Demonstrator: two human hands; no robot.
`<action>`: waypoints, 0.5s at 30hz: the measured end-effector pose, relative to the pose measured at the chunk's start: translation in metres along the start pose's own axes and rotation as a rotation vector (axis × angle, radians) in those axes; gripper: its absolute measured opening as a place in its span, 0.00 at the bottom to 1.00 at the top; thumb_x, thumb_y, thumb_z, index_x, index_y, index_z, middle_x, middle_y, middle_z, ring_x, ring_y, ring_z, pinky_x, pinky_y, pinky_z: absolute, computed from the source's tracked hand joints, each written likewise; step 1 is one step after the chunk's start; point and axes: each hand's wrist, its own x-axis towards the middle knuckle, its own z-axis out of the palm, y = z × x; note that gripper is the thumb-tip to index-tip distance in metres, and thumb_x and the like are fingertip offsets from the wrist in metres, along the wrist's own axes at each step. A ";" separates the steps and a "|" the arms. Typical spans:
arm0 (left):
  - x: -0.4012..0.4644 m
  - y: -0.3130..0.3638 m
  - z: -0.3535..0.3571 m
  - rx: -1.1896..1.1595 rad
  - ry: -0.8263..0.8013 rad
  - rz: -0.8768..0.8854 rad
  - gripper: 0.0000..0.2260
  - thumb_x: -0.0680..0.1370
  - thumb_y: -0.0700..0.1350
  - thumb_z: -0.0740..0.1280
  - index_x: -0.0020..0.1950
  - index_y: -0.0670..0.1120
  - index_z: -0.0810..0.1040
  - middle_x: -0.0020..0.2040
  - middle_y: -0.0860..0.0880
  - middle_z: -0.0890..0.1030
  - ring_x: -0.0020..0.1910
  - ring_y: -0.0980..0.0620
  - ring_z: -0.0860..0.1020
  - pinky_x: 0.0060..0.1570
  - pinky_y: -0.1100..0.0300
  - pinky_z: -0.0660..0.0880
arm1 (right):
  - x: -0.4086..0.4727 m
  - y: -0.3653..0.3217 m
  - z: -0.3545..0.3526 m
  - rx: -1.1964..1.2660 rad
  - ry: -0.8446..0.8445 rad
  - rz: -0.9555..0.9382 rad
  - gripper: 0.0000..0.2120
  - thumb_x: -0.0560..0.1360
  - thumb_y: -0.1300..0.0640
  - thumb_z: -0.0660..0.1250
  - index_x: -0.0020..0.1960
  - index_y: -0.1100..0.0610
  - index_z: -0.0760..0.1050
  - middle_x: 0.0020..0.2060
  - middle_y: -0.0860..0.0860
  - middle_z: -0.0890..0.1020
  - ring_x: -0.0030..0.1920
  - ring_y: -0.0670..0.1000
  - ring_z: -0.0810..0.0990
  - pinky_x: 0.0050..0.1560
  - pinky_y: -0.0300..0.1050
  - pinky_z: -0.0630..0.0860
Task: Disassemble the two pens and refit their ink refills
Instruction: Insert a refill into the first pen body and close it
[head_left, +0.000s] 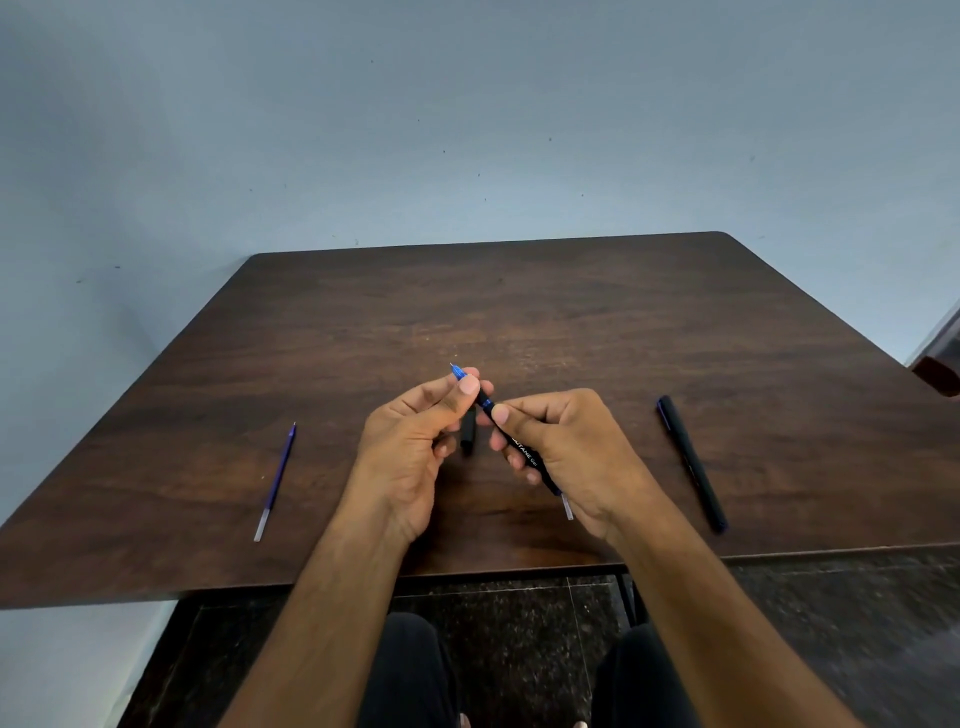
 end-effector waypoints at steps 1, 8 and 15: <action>0.001 -0.001 0.000 -0.001 0.022 -0.006 0.09 0.68 0.47 0.77 0.46 0.46 0.87 0.49 0.47 0.87 0.32 0.60 0.71 0.35 0.62 0.62 | 0.000 0.000 0.000 0.001 0.000 -0.001 0.09 0.81 0.60 0.67 0.49 0.60 0.86 0.33 0.52 0.83 0.30 0.46 0.75 0.28 0.38 0.69; 0.003 -0.001 0.005 0.001 0.041 -0.055 0.14 0.63 0.53 0.79 0.41 0.48 0.81 0.37 0.48 0.76 0.33 0.56 0.71 0.36 0.61 0.65 | -0.001 0.001 0.003 -0.007 -0.002 0.001 0.09 0.81 0.59 0.68 0.48 0.59 0.86 0.33 0.52 0.84 0.30 0.47 0.75 0.28 0.38 0.70; -0.003 0.004 -0.003 0.050 -0.151 -0.045 0.14 0.78 0.50 0.67 0.61 0.49 0.83 0.60 0.50 0.84 0.50 0.53 0.76 0.50 0.56 0.69 | 0.001 0.000 0.001 -0.008 0.002 -0.008 0.10 0.82 0.59 0.67 0.48 0.58 0.87 0.33 0.52 0.84 0.30 0.46 0.75 0.29 0.39 0.69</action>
